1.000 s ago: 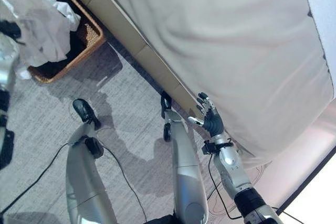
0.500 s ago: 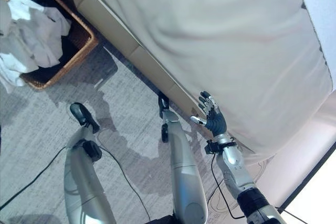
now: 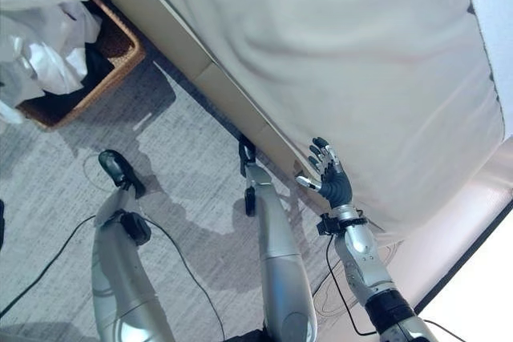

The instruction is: Pick up clothes into the bucket

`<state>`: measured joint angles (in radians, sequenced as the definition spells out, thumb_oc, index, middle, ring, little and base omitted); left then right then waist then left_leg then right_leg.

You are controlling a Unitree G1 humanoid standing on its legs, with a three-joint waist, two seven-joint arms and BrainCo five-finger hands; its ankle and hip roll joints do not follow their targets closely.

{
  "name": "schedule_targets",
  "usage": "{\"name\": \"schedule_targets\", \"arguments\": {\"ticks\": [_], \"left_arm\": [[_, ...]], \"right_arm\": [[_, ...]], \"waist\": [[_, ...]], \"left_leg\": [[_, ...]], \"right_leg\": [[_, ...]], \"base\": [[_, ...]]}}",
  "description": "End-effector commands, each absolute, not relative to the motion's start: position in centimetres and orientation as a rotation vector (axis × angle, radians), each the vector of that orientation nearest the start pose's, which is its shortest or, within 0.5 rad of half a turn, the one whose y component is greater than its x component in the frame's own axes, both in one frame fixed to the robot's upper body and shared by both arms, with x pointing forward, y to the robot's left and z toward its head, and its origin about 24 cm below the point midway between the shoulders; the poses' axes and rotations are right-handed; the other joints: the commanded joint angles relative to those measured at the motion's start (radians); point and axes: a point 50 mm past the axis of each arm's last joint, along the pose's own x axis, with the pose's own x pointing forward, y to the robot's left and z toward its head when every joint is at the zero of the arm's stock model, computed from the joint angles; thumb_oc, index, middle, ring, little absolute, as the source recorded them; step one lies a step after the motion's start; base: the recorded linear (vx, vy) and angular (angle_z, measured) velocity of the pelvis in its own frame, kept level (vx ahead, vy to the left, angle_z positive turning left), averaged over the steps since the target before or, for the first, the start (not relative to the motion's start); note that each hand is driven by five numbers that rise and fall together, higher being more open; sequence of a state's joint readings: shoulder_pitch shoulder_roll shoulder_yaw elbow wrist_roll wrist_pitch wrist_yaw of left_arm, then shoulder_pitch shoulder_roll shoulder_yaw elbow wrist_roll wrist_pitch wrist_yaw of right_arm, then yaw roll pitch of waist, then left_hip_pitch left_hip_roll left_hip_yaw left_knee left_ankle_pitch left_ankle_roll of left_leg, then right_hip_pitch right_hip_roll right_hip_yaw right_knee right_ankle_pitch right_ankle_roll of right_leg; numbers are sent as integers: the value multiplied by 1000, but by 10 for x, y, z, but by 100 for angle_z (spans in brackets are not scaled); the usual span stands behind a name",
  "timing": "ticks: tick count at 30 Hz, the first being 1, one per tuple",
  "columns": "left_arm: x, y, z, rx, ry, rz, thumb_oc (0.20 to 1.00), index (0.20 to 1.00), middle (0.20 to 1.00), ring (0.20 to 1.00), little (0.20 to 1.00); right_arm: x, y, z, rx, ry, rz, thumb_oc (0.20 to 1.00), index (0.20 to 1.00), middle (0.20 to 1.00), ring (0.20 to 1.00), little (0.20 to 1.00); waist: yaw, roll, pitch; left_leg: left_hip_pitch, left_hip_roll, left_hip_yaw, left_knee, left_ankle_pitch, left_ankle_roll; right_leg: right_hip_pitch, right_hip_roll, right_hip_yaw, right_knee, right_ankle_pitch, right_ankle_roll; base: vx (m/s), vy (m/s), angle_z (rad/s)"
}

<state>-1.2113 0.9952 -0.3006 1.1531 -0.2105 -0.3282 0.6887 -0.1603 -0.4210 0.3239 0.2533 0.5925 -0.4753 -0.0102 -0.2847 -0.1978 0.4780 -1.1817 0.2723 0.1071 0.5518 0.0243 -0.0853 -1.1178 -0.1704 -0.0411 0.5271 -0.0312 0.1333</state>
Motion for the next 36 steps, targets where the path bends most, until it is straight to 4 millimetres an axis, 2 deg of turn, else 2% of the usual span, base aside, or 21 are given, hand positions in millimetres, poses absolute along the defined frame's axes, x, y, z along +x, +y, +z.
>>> {"name": "schedule_targets", "arguments": {"ticks": [1, 6, 9, 10, 12, 14, 15, 16, 17, 19, 21, 22, 27, 28, 31, 32, 33, 36], "left_arm": [[323, 383, 310, 572, -571, 1048, 1000, 1000, 1000, 1000, 1000], [337, 386, 297, 601, -352, 908, 1000, 1000, 1000, 1000, 1000], [339, 382, 304, 607, -360, 882, 1000, 1000, 1000, 1000, 1000], [343, 381, 297, 542, -339, 848, 1000, 1000, 1000, 1000, 1000], [343, 383, 289, 529, -312, 826, 1000, 1000, 1000, 1000, 1000], [347, 379, 279, 289, -340, 757, 1000, 1000, 1000, 1000, 1000], [347, 379, 278, 286, -338, 756, 1000, 1000, 1000, 1000, 1000], [350, 375, 271, 141, -362, 695, 1000, 1000, 1000, 1000, 1000], [350, 374, 267, 81, -367, 683, 1000, 1000, 1000, 1000, 1000], [350, 373, 267, 66, -382, 670, 1000, 1000, 1000, 1000, 1000], [351, 370, 262, -25, -405, 630, 1000, 1000, 1000, 1000, 1000], [349, 372, 256, -44, -413, 628, 1000, 1000, 1000, 1000, 1000], [345, 366, 250, -47, -466, 597, 1000, 1000, 1000, 1000, 1000], [342, 358, 251, -71, -535, 567, 1000, 1000, 1000, 1000, 1000], [338, 349, 247, -64, -587, 549, 1000, 1000, 1000, 1000, 1000], [333, 338, 245, -66, -648, 507, 1000, 1000, 1000, 1000, 1000], [329, 334, 242, -74, -672, 497, 1000, 1000, 1000, 1000, 1000], [316, 299, 226, -77, -742, 373, 1000, 1000, 1000, 1000, 1000]], "right_arm": [[257, -189, 49, 160, -228, 136, 1000, 1000, 1000, 1000, 1000], [259, -194, 43, 123, -175, 131, 1000, 1000, 1000, 1000, 1000], [259, -195, 41, 117, -162, 126, 1000, 1000, 1000, 1000, 1000], [260, -196, 40, 125, -153, 115, 1000, 1000, 1000, 1000, 1000], [260, -198, 39, 120, -147, 109, 1000, 1000, 1000, 1000, 1000], [261, -205, 38, 121, -135, 84, 1000, 1000, 1000, 1000, 1000], [261, -205, 38, 119, -134, 84, 1000, 1000, 1000, 1000, 1000], [261, -207, 37, 123, -128, 71, 1000, 1000, 1000, 1000, 1000], [262, -209, 37, 117, -125, 67, 1000, 1000, 1000, 1000, 1000], [262, -210, 38, 107, -127, 65, 1000, 1000, 1000, 1000, 1000], [263, -212, 39, 101, -126, 52, 1000, 1000, 1000, 1000, 1000], [263, -214, 41, 81, -128, 54, 1000, 1000, 1000, 1000, 1000], [261, -221, 41, 42, -126, 36, 1000, 1000, 1000, 1000, 1000], [260, -224, 43, 30, -138, 23, 1000, 1000, 1000, 1000, 1000], [257, -225, 43, 16, -142, 13, 1000, 1000, 1000, 1000, 1000], [256, -227, 42, 2, -143, 0, 1000, 1000, 1000, 1000, 1000], [256, -228, 43, -2, -150, -6, 1000, 1000, 1000, 1000, 1000], [255, -233, 45, -19, -159, -37, 1000, 1000, 1000, 1000, 1000]], "waist": [[-21, 24, -136], [-19, 51, -145], [-11, 63, -157], [-5, 69, -162], [-1, 71, -160], [12, 75, -160], [11, 76, -158], [18, 78, -156], [20, 78, -155], [24, 79, -150], [31, 81, -148], [38, 81, -140], [55, 84, -120], [69, 86, -115], [83, 86, -109], [97, 86, -107], [101, 82, -100], [123, 84, -105]], "left_leg": [[-3, 20, -100, 8, -56, -26], [27, 11, -92, -9, -52, -20], [46, 8, -91, -15, -52, -19], [64, 5, -90, -24, -49, -20], [84, 1, -88, -32, -48, -20], [132, -8, -83, -53, -47, -22], [136, -8, -83, -55, -46, -22], [166, -14, -82, -70, -45, -24], [186, -16, -81, -82, -42, -25], [207, -19, -79, -96, -39, -26], [238, -25, -76, -110, -35, -28], [273, -30, -76, -126, -30, -30], [336, -41, -70, -157, -18, -34], [366, -46, -68, -172, -12, -35], [410, -49, -64, -189, -5, -37], [451, -56, -61, -206, 0, -38], [464, -62, -53, -221, 34, -29], [547, -67, -49, -253, 41, -30]], "right_leg": [[-11, -43, 22, -98, 110, 53], [13, -46, 27, -106, 115, 54], [33, -47, 29, -109, 116, 54], [53, -50, 25, -114, 114, 55], [69, -51, 25, -116, 113, 56], [118, -58, 20, -127, 113, 56], [123, -58, 19, -129, 114, 56], [148, -61, 17, -141, 116, 56], [167, -63, 15, -149, 116, 56], [185, -64, 14, -156, 118, 57], [219, -65, 13, -169, 119, 56], [255, -68, 10, -181, 120, 55], [324, -78, 4, -206, 121, 55], [355, -82, -4, -217, 121, 56], [401, -87, -12, -233, 123, 56], [439, -93, -20, -242, 124, 58], [453, -101, -28, -255, 152, 52], [536, -111, -42, -277, 151, 56]], "base": [[0, 42, 1], [-4, 46, 3], [-2, 44, 3], [0, 0, 0], [0, 0, 0], [-2, 28, 4], [4, 28, 4], [2, 35, 4], [2, 34, 3], [-2, 25, 8], [-14, 45, 6], [-16, 41, 2], [-2, 19, 2], [0, 0, 0], [11, 5, 2], [-49, 28, 7], [-27, 28, 6], [40, 9, 6]]}}
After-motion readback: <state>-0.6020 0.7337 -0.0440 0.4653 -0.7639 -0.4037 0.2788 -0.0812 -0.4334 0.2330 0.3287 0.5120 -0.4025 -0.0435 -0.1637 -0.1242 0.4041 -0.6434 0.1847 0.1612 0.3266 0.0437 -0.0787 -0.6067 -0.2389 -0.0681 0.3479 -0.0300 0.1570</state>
